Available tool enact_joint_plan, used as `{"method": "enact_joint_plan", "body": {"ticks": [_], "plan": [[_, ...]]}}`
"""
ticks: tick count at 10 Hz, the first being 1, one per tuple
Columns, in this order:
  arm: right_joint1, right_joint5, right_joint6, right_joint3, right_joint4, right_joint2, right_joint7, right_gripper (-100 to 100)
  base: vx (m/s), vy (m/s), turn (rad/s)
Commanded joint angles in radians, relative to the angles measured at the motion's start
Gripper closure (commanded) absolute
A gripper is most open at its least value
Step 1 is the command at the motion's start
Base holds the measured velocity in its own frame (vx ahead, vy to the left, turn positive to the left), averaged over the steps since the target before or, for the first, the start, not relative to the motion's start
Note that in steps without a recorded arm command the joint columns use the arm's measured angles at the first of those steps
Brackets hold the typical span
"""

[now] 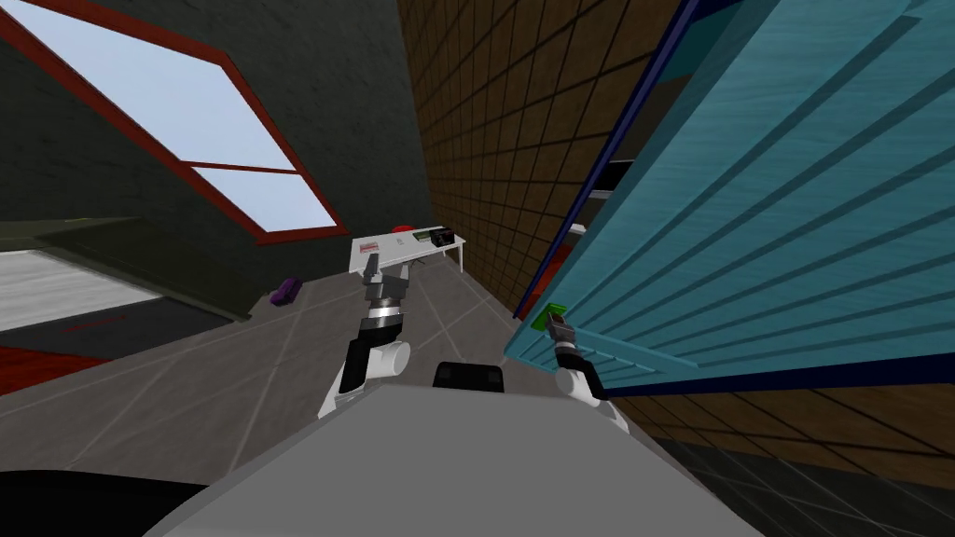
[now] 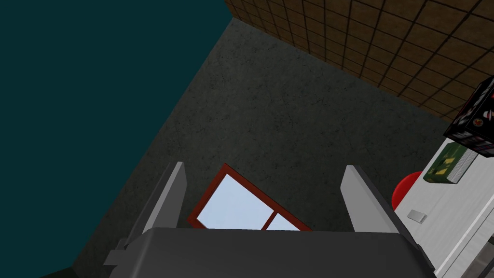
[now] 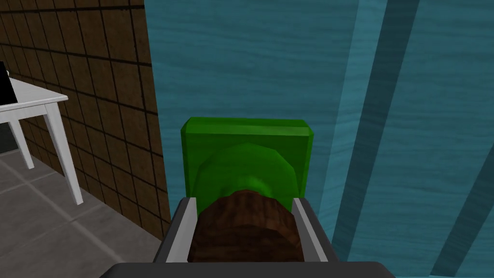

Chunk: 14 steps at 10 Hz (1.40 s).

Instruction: Pull the door open

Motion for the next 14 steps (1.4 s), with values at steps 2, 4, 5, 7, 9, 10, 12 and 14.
{"method": "enact_joint_plan", "body": {"ticks": [2, 4, 5, 7, 9, 10, 12, 14], "plan": [[0.012, 0.004, -0.018, 0.025, -0.010, -0.028, -0.027, 100, -0.228, -0.040, 0.121], [0.013, 0.005, -0.017, 0.026, -0.009, -0.030, -0.027, 100, -0.167, -0.019, 0.053], [0.020, 0.008, -0.024, 0.040, -0.010, -0.043, -0.041, 100, -0.137, -0.035, 0.123], [0.027, 0.012, -0.036, 0.053, -0.013, -0.060, -0.057, 100, -0.199, -0.059, 0.141], [0.034, 0.016, -0.050, 0.067, -0.016, -0.080, -0.076, 100, -0.215, -0.040, 0.125], [0.038, 0.018, -0.057, 0.075, -0.018, -0.090, -0.086, 100, -0.210, -0.032, 0.145], [0.045, 0.023, -0.070, 0.090, -0.022, -0.110, -0.104, 100, -0.208, -0.076, 0.143], [0.053, 0.027, -0.083, 0.104, -0.025, -0.129, -0.122, 100, -0.214, -0.048, 0.118]]}}
